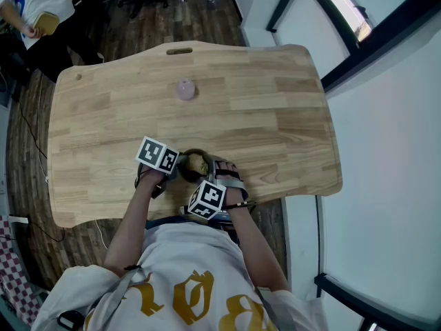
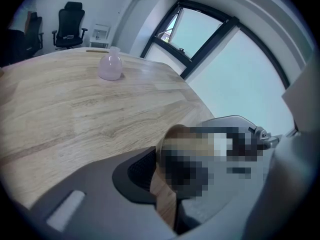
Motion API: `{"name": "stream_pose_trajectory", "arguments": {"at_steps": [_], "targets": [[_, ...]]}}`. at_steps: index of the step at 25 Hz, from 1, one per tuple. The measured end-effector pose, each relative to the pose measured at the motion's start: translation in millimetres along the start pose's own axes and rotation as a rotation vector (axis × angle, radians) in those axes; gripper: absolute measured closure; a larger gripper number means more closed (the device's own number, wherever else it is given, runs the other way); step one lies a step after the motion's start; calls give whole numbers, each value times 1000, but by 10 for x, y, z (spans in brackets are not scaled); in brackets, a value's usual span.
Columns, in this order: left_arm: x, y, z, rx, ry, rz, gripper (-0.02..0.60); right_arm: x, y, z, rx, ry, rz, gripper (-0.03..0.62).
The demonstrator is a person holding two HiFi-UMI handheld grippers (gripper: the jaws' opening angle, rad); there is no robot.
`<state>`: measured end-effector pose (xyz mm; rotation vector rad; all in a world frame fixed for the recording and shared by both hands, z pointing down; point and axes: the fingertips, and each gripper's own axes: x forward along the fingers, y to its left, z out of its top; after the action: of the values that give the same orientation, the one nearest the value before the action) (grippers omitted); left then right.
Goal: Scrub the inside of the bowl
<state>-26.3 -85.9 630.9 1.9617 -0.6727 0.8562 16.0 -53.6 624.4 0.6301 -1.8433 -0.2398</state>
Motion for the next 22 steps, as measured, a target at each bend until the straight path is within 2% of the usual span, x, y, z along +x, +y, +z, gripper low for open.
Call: {"name": "stream_pose_trajectory", "arguments": {"at_steps": [5, 8, 10, 15, 19, 22], "targets": [[-23, 48, 42, 22, -13, 37, 551, -14, 58, -45, 113, 141, 131, 369], [-29, 54, 78, 31, -20, 50, 551, 25, -9, -106, 133, 245, 111, 381], [-31, 48, 93, 32, -19, 49, 551, 56, -60, -145, 142, 276, 81, 384], [-16, -5, 93, 19, -16, 22, 549, 67, -109, -98, 138, 276, 45, 385], [10, -19, 97, 6, -14, 11, 549, 72, -65, 18, 117, 233, 56, 385], [6, -1, 84, -15, -14, 0, 549, 74, -23, 60, 61, 183, 59, 384]]}}
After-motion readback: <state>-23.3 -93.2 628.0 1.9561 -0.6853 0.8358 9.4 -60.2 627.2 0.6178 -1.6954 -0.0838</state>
